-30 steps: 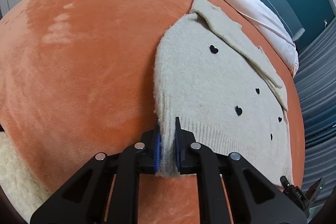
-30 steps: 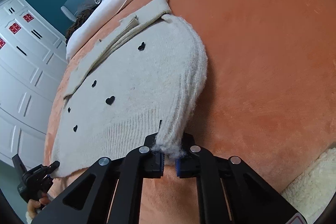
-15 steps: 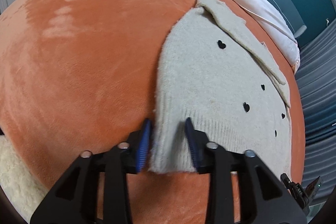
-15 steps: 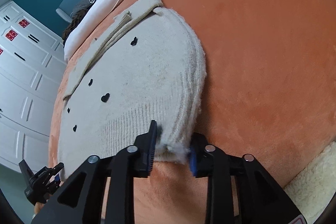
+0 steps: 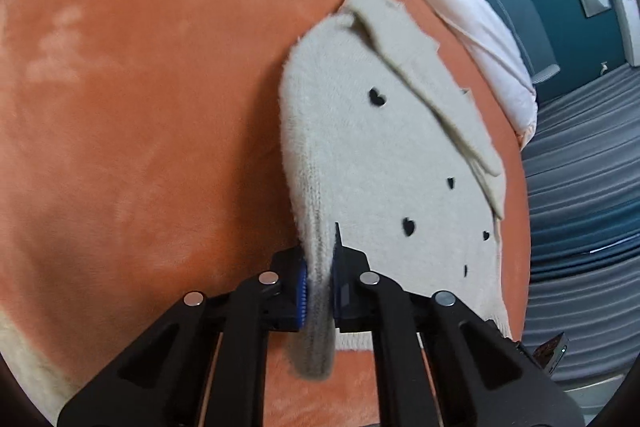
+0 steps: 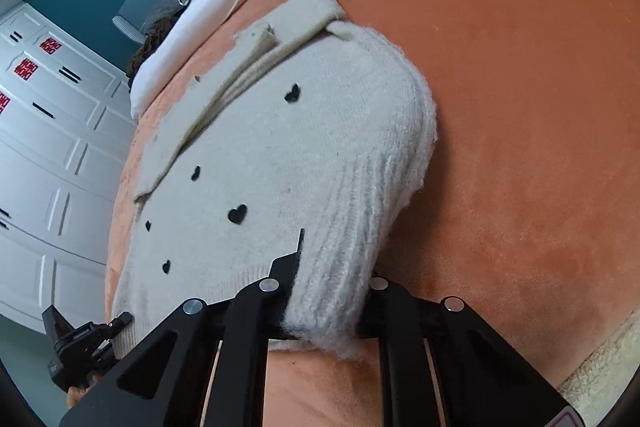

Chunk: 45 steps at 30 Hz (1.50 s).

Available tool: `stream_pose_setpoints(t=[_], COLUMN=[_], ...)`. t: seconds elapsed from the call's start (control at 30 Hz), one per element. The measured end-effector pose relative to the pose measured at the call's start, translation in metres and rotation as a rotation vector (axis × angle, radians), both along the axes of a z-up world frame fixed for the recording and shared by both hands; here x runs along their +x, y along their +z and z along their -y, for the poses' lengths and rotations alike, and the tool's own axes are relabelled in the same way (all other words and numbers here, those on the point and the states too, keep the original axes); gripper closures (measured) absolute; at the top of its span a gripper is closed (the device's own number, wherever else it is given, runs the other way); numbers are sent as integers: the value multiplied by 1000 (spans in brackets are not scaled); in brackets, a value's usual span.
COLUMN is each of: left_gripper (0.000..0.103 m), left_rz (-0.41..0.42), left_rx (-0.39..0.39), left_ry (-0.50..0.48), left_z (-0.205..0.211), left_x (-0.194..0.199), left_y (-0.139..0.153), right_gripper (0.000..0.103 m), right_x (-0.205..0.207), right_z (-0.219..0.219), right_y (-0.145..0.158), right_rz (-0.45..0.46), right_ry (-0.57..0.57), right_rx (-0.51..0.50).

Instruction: Fold small clothes

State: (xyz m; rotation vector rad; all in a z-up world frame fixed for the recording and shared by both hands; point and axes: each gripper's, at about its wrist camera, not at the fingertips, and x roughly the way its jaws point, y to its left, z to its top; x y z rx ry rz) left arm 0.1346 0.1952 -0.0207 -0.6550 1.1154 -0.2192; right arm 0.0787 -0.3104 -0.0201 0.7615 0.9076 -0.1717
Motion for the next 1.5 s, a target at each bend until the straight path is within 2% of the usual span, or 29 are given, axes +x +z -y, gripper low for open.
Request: stream_pose_setpoints(t=[0.17, 0.27, 0.37, 0.5, 0.6, 0.67, 0.73, 0.77, 0.83, 0.93, 0.97, 1.03, 1.1, 1.13, 1.17, 1.23, 1.3, 1.33, 1.37, 1.43, 1.5], left_gripper=[97, 97, 97, 97, 97, 97, 97, 97, 97, 97, 96, 95, 91, 89, 83, 78, 69, 51, 35, 31, 27], left_rz=[67, 62, 45, -10, -33, -62, -60, -28, 60, 208, 244, 261, 252, 246, 229, 181, 175, 184, 195, 250, 261], left_rx=[-20, -5, 55, 113, 139, 133, 103, 88, 69, 121, 137, 148, 160, 191, 240, 317, 306, 285, 278, 283, 332], left_ry=[-72, -139, -243, -342, -370, -359, -321, -295, -280, -275, -253, -212, -183, -162, -129, -105, -104, -105, -98, -117, -147], left_z=[-11, -10, -9, -16, -25, -30, -36, -37, -32, -10, -3, 10, 22, 28, 34, 40, 35, 32, 27, 22, 28], left_x=[-33, -67, -113, -183, -226, -241, -234, -223, -194, -134, -111, -68, -30, -17, -7, 0, -12, -22, -31, -42, -38], left_y=[41, 58, 69, 74, 83, 89, 102, 112, 132, 154, 156, 147, 128, 116, 99, 72, 64, 62, 61, 61, 58], right_gripper=[94, 94, 94, 94, 94, 94, 94, 94, 94, 93, 93, 91, 81, 73, 65, 64, 53, 43, 41, 41, 41], right_x=[-37, -71, -113, -180, -226, -245, -249, -244, -223, -162, -139, -88, -48, -33, -24, -23, -38, -49, -58, -64, -60], right_z=[1, 1, -6, -30, -48, -54, -55, -51, -41, -19, -16, -2, 6, 9, 11, 12, 11, 12, 9, 5, -1], right_y=[46, 64, 74, 78, 80, 85, 97, 106, 124, 143, 145, 135, 118, 106, 95, 84, 83, 83, 83, 76, 70], right_rz=[107, 112, 58, -55, -119, -135, -109, -68, 29, 194, 226, 269, 258, 241, 213, 202, 233, 244, 251, 218, 170], right_ry=[47, 95, 204, 409, 519, 554, 550, 527, 480, 360, 320, 225, 126, 75, 19, -57, -105, -118, -122, -88, -38], right_rx=[-55, -114, -184, -286, -269, -239, -229, -225, -219, -214, -201, -173, -195, -191, -190, -162, -145, -151, -160, -216, -279])
